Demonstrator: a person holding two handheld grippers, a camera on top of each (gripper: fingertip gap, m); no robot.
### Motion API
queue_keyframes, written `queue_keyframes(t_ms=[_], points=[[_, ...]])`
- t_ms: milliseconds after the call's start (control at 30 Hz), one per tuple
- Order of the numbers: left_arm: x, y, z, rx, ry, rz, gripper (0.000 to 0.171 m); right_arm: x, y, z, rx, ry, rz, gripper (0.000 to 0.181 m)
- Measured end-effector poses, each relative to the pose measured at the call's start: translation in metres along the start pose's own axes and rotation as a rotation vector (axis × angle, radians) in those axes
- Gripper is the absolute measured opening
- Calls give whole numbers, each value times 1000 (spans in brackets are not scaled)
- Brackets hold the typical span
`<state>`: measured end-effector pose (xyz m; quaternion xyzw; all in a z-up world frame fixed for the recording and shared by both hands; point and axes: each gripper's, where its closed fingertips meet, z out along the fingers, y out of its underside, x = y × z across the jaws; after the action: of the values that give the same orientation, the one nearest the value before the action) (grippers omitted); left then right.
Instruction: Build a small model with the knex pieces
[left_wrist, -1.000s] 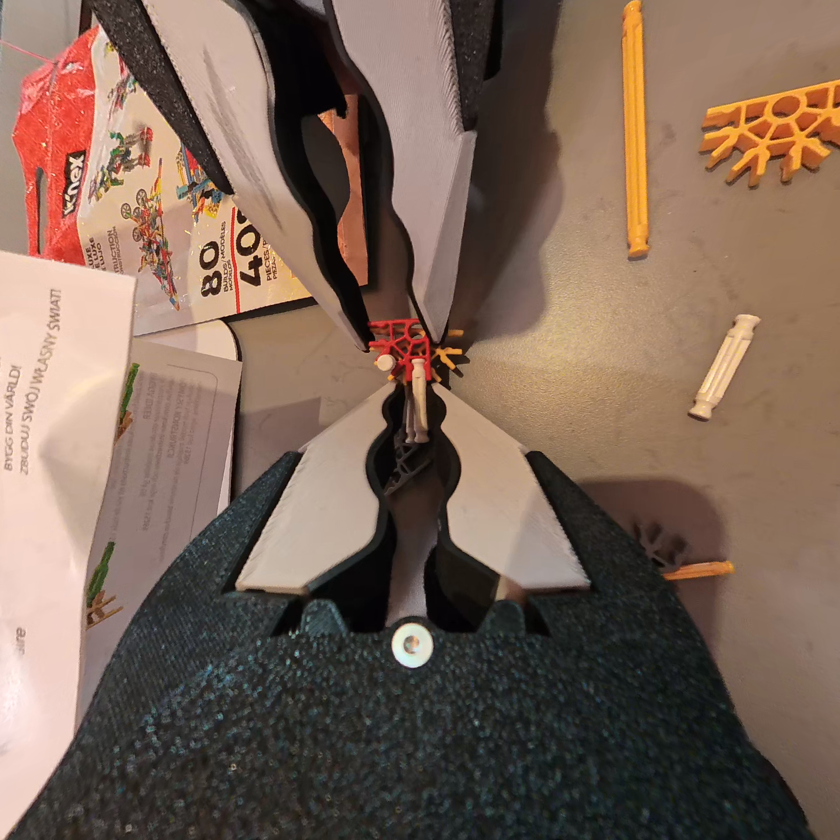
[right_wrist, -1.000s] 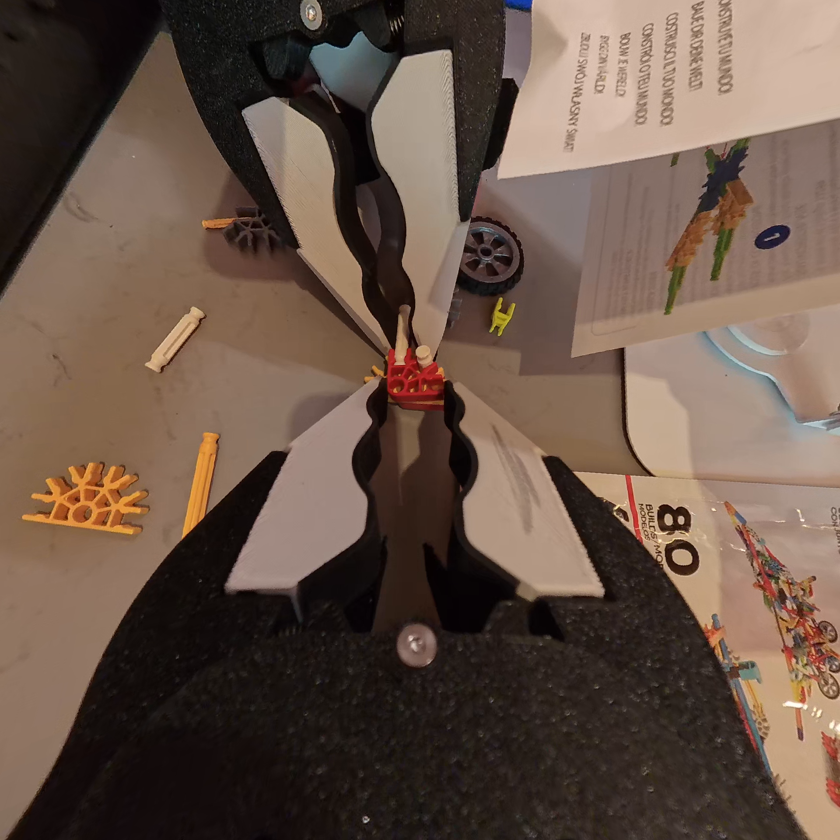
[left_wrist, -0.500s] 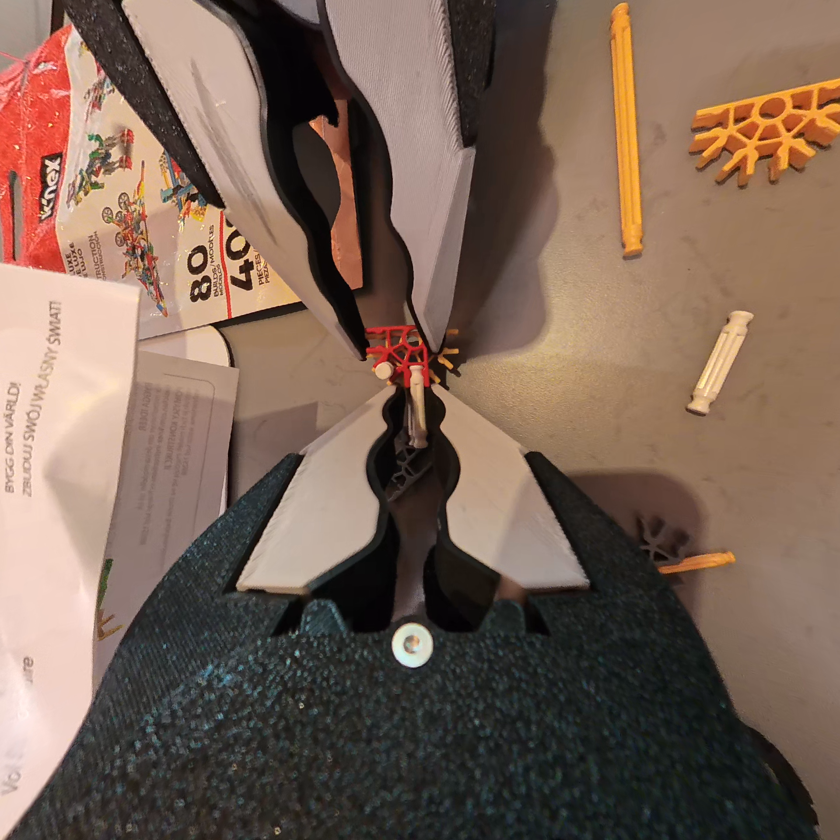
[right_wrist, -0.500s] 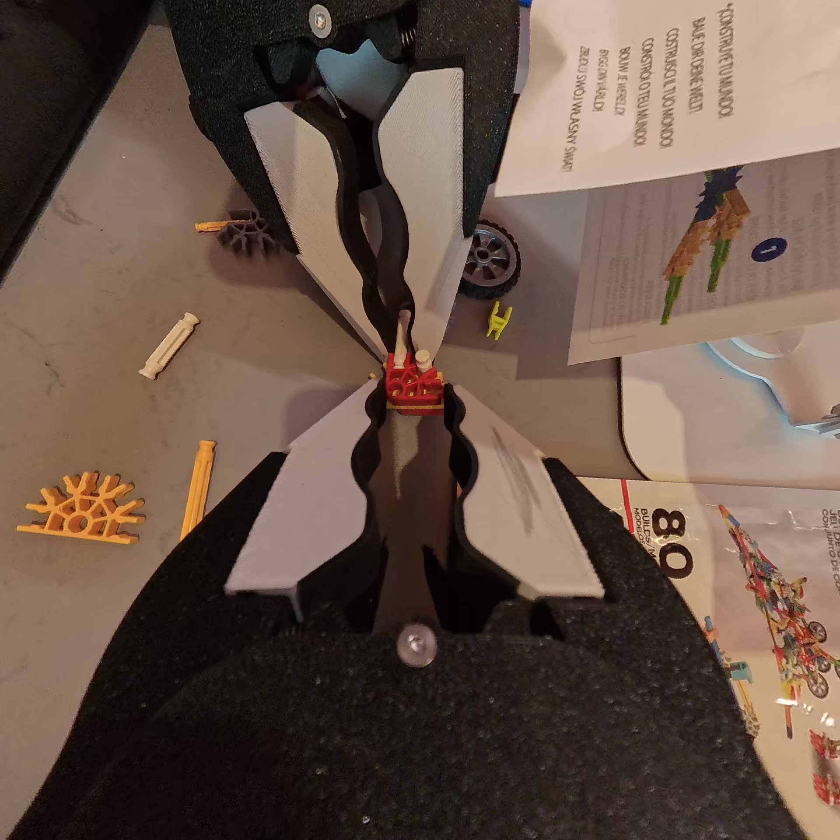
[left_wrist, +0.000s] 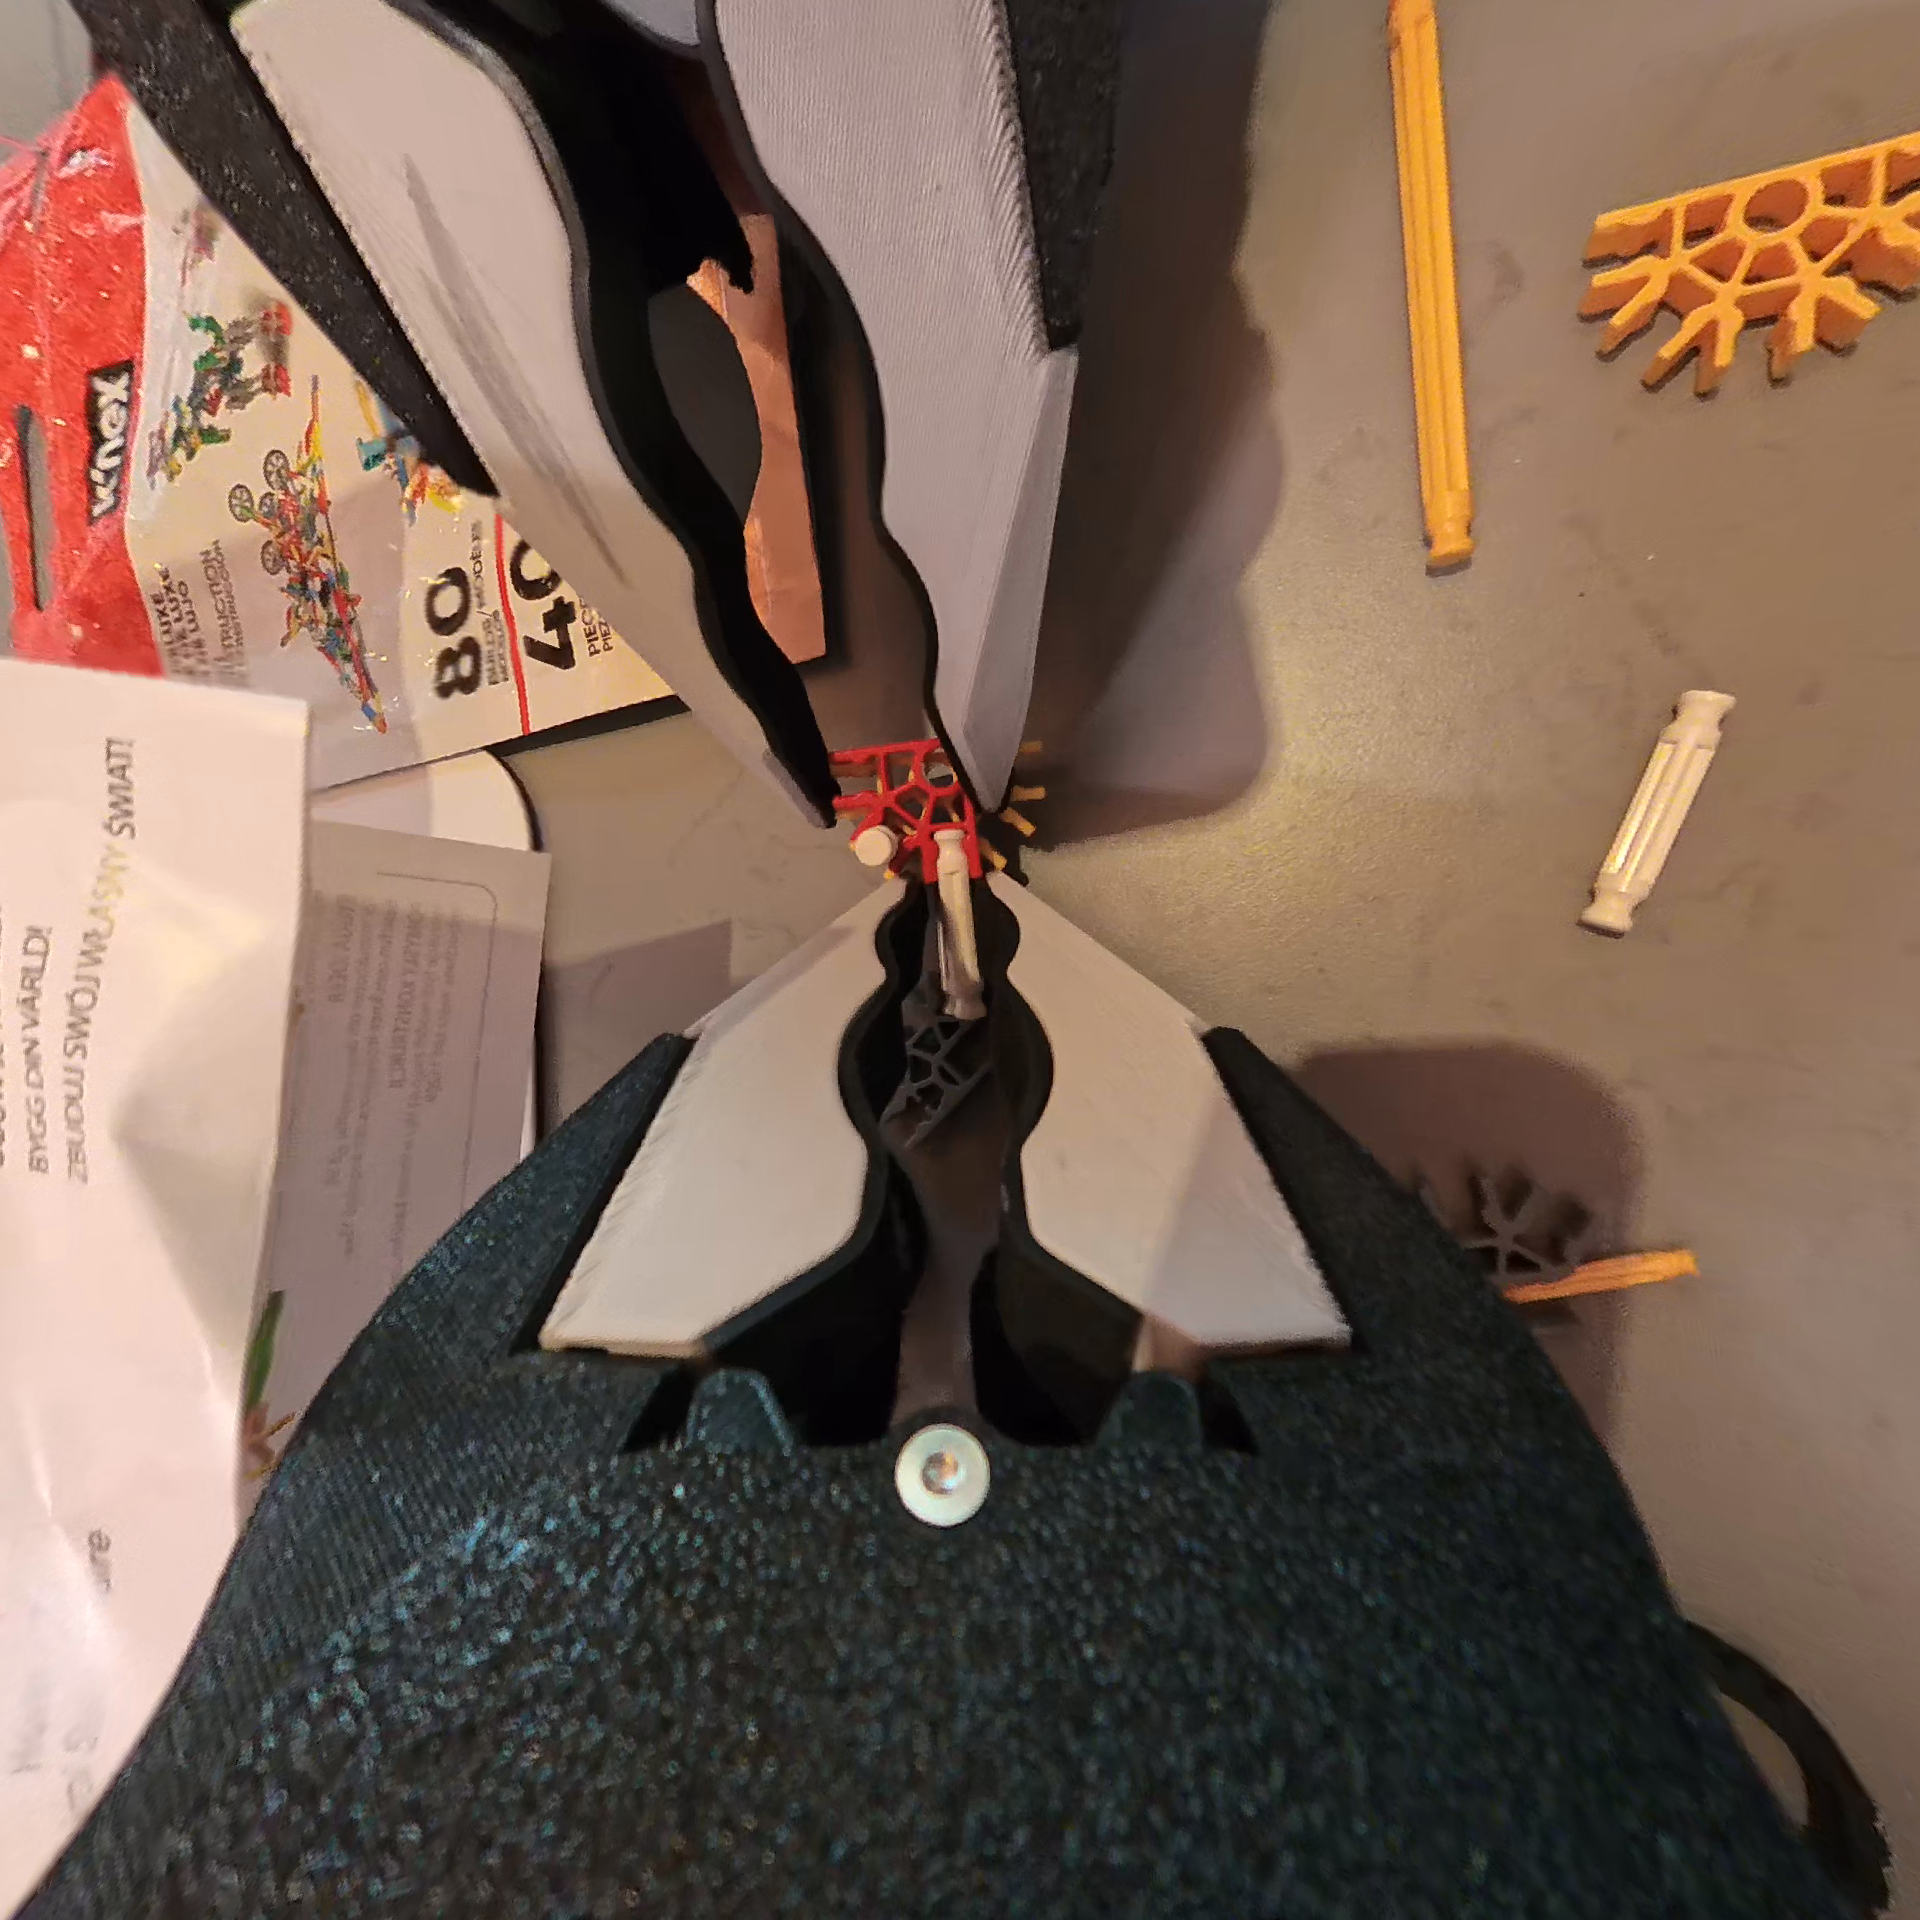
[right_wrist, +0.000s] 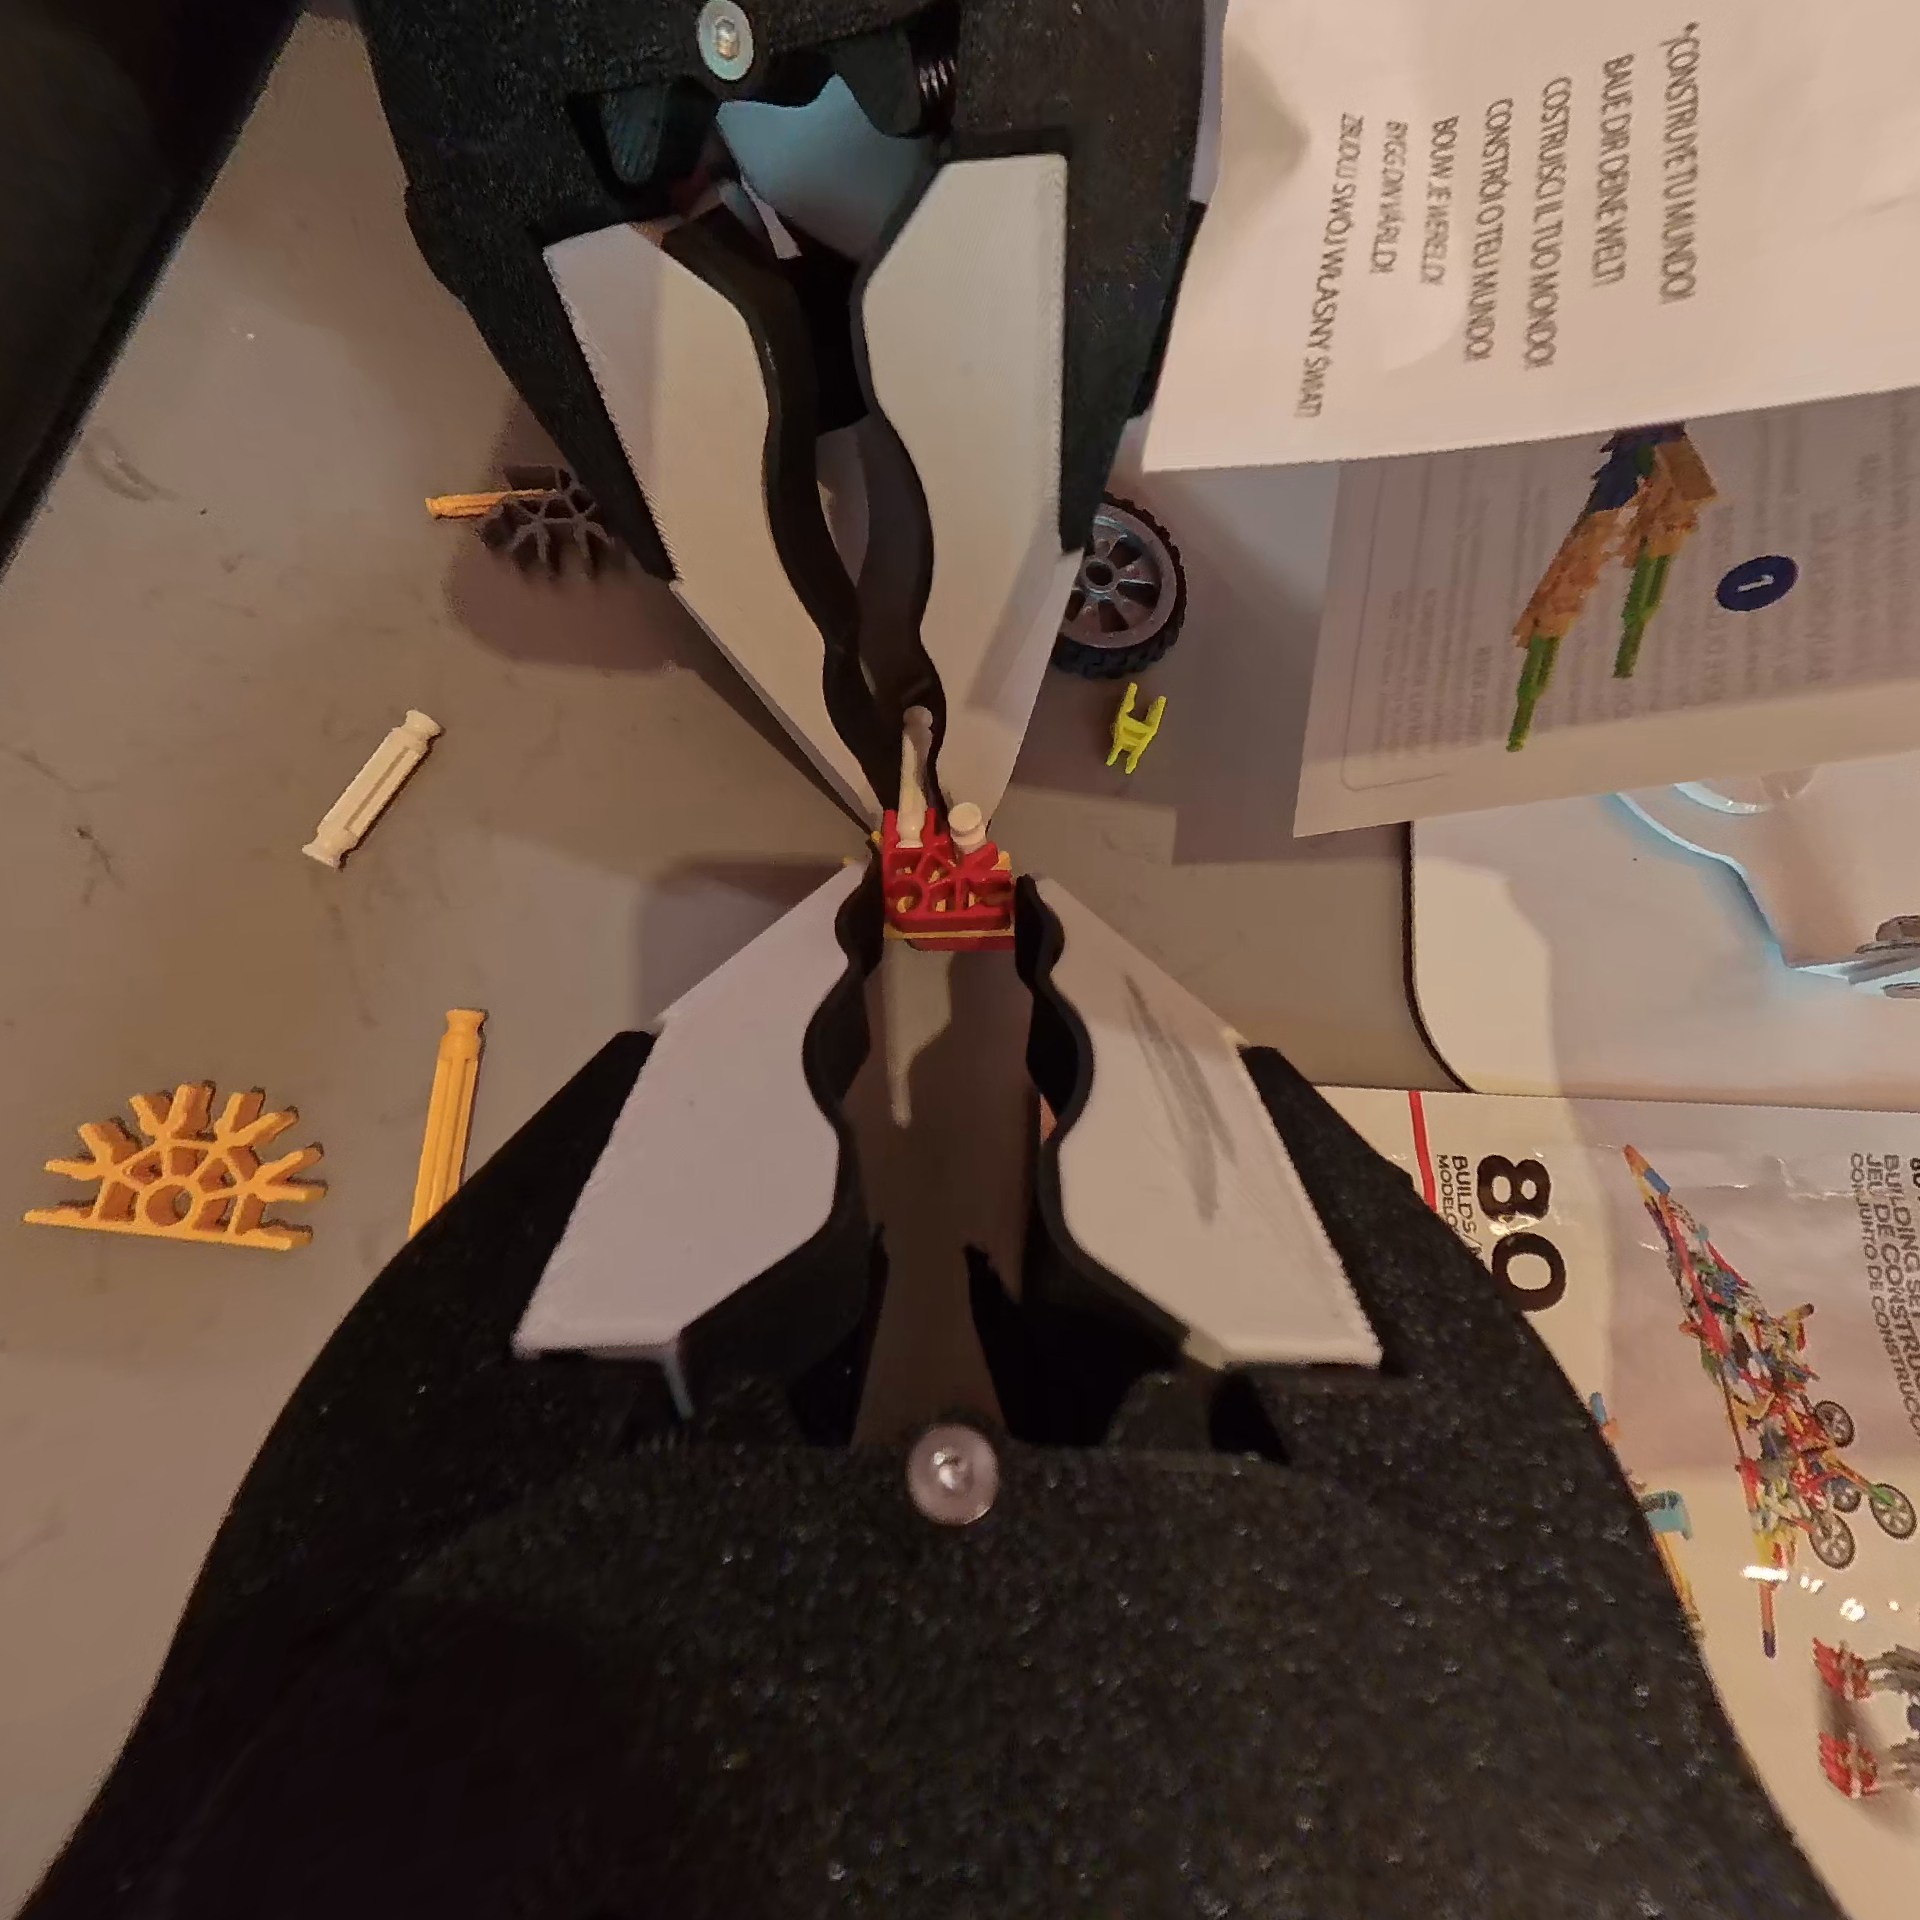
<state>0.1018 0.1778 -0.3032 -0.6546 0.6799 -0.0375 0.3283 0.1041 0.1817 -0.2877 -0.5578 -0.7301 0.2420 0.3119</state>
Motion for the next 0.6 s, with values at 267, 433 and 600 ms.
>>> queue_keyframes(t_ms=[267,433,600], points=[[-11,2,-6,-7,-155,-10,21,1,2,-1,1,4,11,22],[-11,1,-8,18,-203,-15,17,2,2,-1,6,1,26,22],[-9,1,-9,22,-234,19,13,2,2,-1,3,3,27,22]])
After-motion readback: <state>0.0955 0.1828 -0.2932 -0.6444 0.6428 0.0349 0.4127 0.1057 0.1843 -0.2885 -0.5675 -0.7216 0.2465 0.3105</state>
